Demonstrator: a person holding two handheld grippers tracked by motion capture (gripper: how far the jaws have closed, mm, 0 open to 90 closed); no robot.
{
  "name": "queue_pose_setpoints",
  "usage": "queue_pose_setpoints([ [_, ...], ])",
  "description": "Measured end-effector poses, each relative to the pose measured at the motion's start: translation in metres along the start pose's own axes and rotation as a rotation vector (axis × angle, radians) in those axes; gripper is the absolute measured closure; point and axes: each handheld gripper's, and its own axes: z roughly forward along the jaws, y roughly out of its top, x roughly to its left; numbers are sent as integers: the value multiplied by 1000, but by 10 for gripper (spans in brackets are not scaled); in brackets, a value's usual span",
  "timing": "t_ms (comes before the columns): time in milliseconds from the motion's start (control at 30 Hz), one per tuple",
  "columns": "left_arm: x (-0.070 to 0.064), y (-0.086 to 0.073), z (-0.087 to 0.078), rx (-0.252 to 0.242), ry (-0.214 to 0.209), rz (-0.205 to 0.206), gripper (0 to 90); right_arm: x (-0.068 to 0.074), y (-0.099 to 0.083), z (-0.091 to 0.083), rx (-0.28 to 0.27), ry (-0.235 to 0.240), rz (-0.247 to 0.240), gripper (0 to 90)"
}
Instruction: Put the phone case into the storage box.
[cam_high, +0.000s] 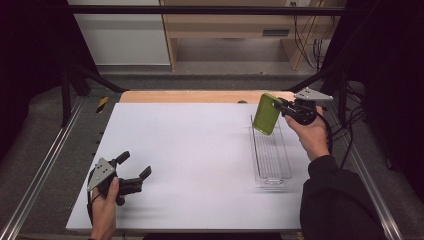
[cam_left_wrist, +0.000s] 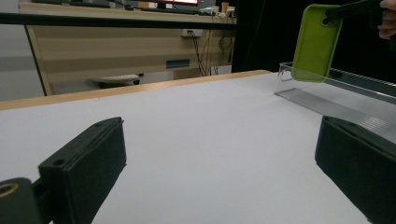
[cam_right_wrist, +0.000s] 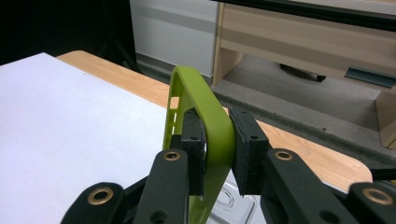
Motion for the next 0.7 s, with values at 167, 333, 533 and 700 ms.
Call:
queue_pose_setpoints([
  [167,0,0,0,4,-1,4,15,0,-3,5,10,-8,-3,766],
  [333,0,0,1,6,0,5,15,0,-5,10,21,-14,-12,766],
  [533,-1,0,1,10,-4,12,15,1,-8,17,37,-19,-17,766],
  [700,1,-1,2,11,3,35,14,1,-10,20,39,-22,-14,766],
])
